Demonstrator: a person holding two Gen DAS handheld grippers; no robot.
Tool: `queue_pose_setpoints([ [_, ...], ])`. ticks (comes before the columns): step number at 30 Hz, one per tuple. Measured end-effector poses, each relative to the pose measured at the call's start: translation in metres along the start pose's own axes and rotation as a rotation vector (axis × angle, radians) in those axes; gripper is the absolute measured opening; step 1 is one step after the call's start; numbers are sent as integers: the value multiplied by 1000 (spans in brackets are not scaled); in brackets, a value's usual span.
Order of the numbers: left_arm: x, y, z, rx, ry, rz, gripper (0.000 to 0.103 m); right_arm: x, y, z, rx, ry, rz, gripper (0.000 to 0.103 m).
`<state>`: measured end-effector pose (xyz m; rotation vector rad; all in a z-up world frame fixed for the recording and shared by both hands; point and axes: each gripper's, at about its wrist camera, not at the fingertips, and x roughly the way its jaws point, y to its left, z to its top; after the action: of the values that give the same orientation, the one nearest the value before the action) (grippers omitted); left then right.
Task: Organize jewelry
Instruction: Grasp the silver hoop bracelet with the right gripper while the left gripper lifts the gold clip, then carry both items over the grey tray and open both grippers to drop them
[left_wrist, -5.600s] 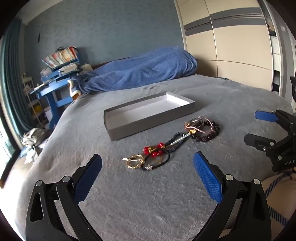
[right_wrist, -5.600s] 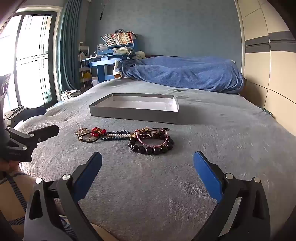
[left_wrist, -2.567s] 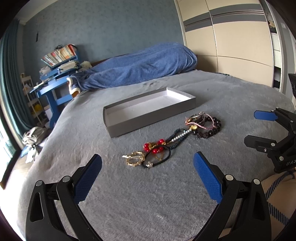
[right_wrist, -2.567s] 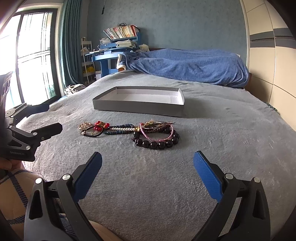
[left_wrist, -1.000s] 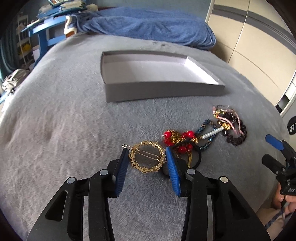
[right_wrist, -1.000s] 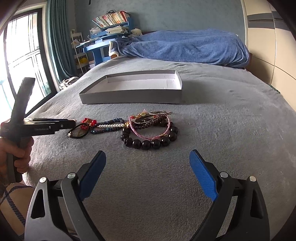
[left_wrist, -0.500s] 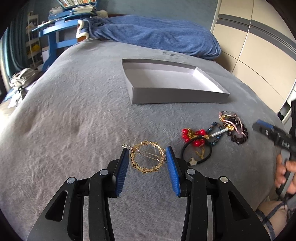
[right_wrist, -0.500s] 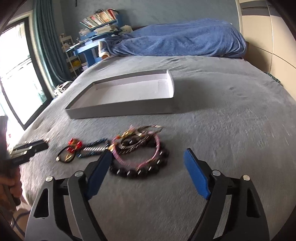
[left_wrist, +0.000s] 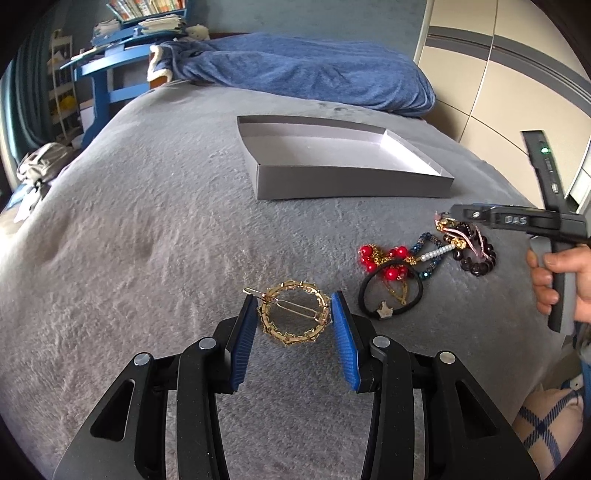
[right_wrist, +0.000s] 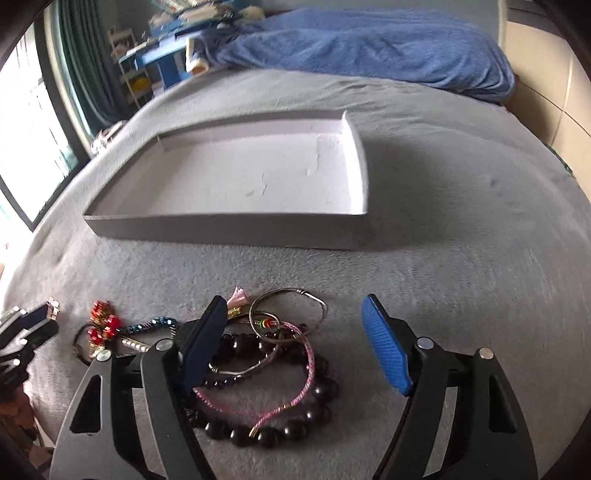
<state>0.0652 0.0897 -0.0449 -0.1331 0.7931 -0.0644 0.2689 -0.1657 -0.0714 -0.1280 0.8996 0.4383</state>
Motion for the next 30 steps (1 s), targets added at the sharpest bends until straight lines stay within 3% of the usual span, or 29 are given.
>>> queue_pose_setpoints([
  [4,-2,-1,1,9,-5,-3,42,13,2,-3,-28,39,10,47],
  [10,-8,-2,9,10,-24,-5,42,5,-3,-4,-23,5,42,47],
  [18,-11,-10,35,31,-64,-15,42,-29,-15,0,26,-112,86,47],
  [25,3,-24,77,94,-92,-17,42,-37,-15,24,31,-157,94,47],
  [30,26,-33,114,118,-92,-12,42,-18,-4,47,-4,-147,79,47],
])
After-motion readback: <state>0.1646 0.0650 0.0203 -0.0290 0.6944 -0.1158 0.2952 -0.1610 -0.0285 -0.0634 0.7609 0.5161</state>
